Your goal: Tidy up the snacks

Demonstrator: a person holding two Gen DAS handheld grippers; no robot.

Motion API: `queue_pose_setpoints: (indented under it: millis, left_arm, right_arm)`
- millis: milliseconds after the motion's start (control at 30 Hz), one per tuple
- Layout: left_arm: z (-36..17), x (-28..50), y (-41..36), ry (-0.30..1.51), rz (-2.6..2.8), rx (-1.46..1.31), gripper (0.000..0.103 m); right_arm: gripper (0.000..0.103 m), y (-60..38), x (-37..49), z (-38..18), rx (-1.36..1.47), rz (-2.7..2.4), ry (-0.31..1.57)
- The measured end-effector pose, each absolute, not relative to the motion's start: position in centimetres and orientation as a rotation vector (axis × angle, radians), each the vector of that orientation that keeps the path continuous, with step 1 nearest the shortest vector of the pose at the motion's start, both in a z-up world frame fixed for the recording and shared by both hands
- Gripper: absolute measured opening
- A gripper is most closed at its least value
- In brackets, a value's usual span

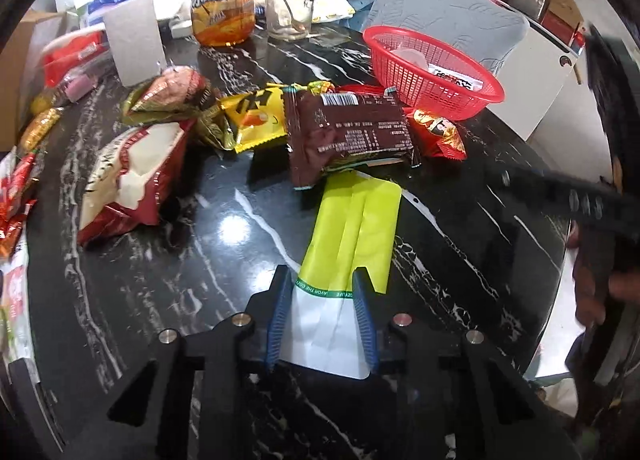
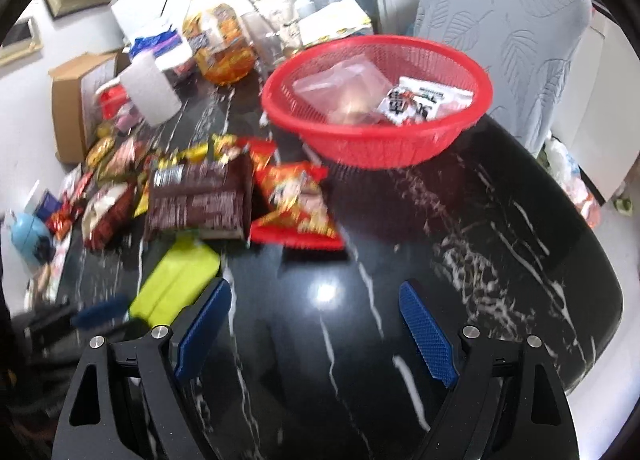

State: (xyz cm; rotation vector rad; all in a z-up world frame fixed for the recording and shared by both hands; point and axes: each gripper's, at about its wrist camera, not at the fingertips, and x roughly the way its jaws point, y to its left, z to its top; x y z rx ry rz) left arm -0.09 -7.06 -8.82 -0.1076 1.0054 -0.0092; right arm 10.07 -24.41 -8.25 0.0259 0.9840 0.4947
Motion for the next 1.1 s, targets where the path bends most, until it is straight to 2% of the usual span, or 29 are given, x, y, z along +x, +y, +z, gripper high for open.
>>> queue_pose_setpoints:
  millis: [167, 300, 367, 467, 567, 700, 933, 1000, 1033, 1067, 1100]
  left_arm:
    - [-8.9, -0.1, -7.6, 0.991, -0.029, -0.097, 0.031]
    - [-8.9, 0.4, -7.3, 1.011, -0.029, -0.132, 0.031]
    - [-8.7, 0.7, -6.8, 1.017, -0.036, -0.18, 0.031]
    - [-8.2, 0.7, -6.7, 0.981, -0.06, -0.215, 0.031]
    - [-7.9, 0.7, -7.3, 0.965, -0.079, -0.188, 0.031]
    - [-8.4, 1.1, -8.0, 0.992, -0.099, -0.147, 0.031]
    - [-8.6, 1.4, -8.9, 0.987, -0.08, -0.054, 0.031]
    - [-8.7, 1.5, -9.2, 0.984, -0.076, -0.024, 0.035]
    - [-8.7, 1.5, -9.3, 0.981, -0.071, -0.007, 0.044]
    - [-8.9, 1.6, -9.4, 0.991, -0.057, 0.005, 0.06]
    - [-9.2, 1.9, -9.5, 1.012, -0.045, 0.006, 0.067]
  right_arm:
    - [0.085, -23.7, 11.4, -7.4, 0.004, 0.486, 0.937]
    - [0.075, -22.7, 12.5, -7.3, -0.038, 0.506, 0.928]
    - [0.072, -22.4, 13.0, -7.5, -0.05, 0.522, 0.926]
    - [0.062, -22.0, 13.5, -7.9, -0.061, 0.542, 0.938]
    - [0.038, -21.8, 13.5, -8.3, -0.071, 0.572, 0.949]
    - [0.034, -22.1, 12.6, -8.3, -0.095, 0.578, 0.944]
    - [0.034, -24.0, 9.9, -8.0, -0.113, 0.566, 0.984]
    - [0.034, -24.7, 8.8, -8.0, -0.113, 0.564, 1.001]
    - [0.034, -24.8, 8.6, -8.0, -0.113, 0.562, 1.004]
    - [0.034, -25.1, 8.2, -8.0, -0.111, 0.56, 1.009]
    - [0.034, -25.3, 7.9, -8.0, -0.107, 0.558, 1.014]
